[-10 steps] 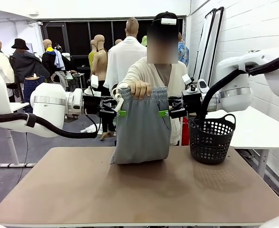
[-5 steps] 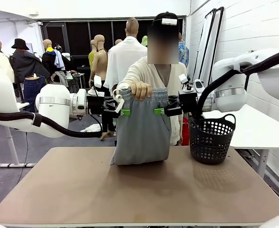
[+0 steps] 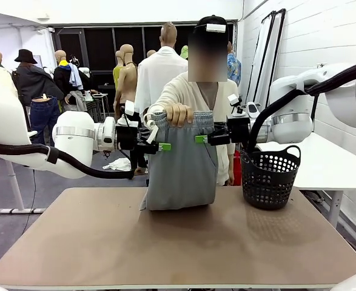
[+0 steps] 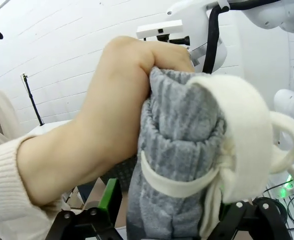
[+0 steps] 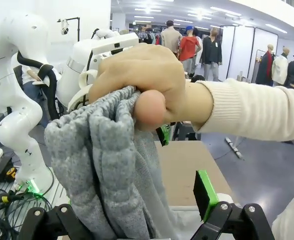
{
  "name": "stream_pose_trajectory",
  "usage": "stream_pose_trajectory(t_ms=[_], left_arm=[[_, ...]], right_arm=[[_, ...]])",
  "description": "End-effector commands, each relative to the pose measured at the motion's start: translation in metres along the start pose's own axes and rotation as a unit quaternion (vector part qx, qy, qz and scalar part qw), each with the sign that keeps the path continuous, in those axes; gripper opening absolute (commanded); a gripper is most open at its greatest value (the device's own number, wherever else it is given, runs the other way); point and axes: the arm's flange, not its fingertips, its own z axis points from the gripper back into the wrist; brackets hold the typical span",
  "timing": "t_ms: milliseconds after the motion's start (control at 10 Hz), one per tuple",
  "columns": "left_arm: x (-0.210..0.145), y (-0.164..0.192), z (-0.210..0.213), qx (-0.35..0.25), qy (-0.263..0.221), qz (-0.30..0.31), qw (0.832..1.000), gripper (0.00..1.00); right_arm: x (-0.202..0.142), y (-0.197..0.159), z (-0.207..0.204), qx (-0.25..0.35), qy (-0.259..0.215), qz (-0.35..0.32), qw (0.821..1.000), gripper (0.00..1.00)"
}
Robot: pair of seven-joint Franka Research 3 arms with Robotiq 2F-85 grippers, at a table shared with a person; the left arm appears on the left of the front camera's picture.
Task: Fold the training pants.
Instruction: Grab both ends of the Training pants handed by a person.
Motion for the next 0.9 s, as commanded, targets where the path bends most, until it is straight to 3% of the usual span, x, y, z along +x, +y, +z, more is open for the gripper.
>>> stream_pose_trajectory(t_ms=[0,300,500,800], left_arm=[[0.0064,0.0031,-0.002,-0.001,-0.025,0.008,1.0,0.57],[0.0109,0.001,-0.0013,-0.002,-0.043,0.004,0.999,0.01],[0.0117,0.0,-0.0015,-0.004,-0.05,0.007,0.999,0.0],[0.0046,0.0044,0.0016,-0.012,-0.046,0.036,0.998,0.0]], right_arm=[[0.0022,-0.0056,-0.0047,-0.002,-0.001,-0.023,1.0,1.0],[-0.0015,-0.0073,-0.0046,-0.01,0.005,-0.034,0.999,0.42],[-0.0012,-0.007,-0.0041,-0.012,0.005,-0.035,0.999,0.03],[-0.0007,-0.0075,-0.0027,-0.009,0.0,-0.042,0.999,0.0]])
